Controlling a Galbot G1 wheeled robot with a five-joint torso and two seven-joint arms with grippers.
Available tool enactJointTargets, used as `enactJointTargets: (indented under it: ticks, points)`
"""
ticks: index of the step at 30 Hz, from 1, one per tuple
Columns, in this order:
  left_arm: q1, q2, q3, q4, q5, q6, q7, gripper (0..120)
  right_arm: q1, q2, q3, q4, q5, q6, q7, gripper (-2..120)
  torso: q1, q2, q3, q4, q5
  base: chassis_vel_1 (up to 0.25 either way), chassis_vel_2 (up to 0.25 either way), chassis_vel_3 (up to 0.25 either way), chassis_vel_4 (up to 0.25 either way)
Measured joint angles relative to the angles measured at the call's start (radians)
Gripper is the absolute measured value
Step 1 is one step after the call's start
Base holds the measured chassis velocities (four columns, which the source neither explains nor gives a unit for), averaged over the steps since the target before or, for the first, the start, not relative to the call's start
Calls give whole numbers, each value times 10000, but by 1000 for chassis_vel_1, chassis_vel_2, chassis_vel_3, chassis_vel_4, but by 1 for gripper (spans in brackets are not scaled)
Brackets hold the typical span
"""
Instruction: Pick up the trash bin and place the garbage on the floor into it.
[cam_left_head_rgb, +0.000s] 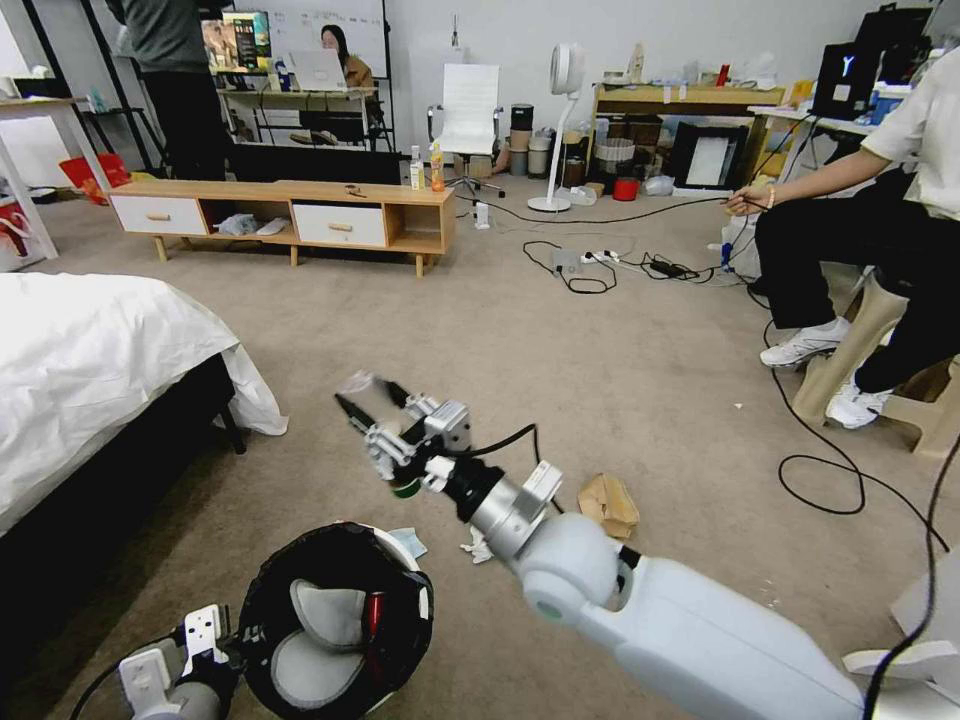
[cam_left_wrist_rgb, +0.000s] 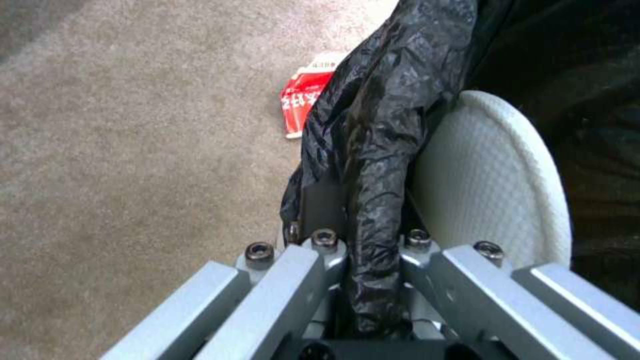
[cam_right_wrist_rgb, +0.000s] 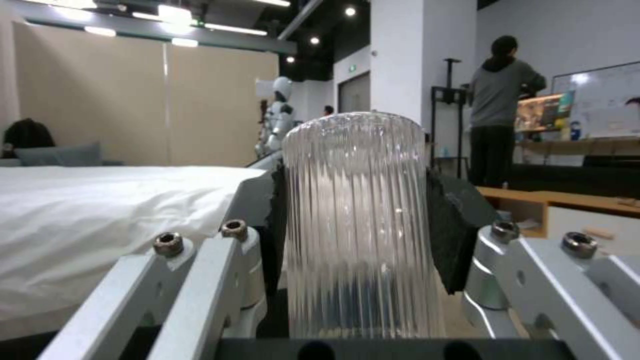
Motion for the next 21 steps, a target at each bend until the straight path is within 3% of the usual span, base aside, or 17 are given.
enactJointTargets:
  ticks: [21]
  points:
    - [-116, 626, -290, -511, -1225, 212, -430, 2, 452, 1593, -1279, -601, -141, 299, 216, 41, 0, 0, 0, 0, 0, 0, 0, 0, 0]
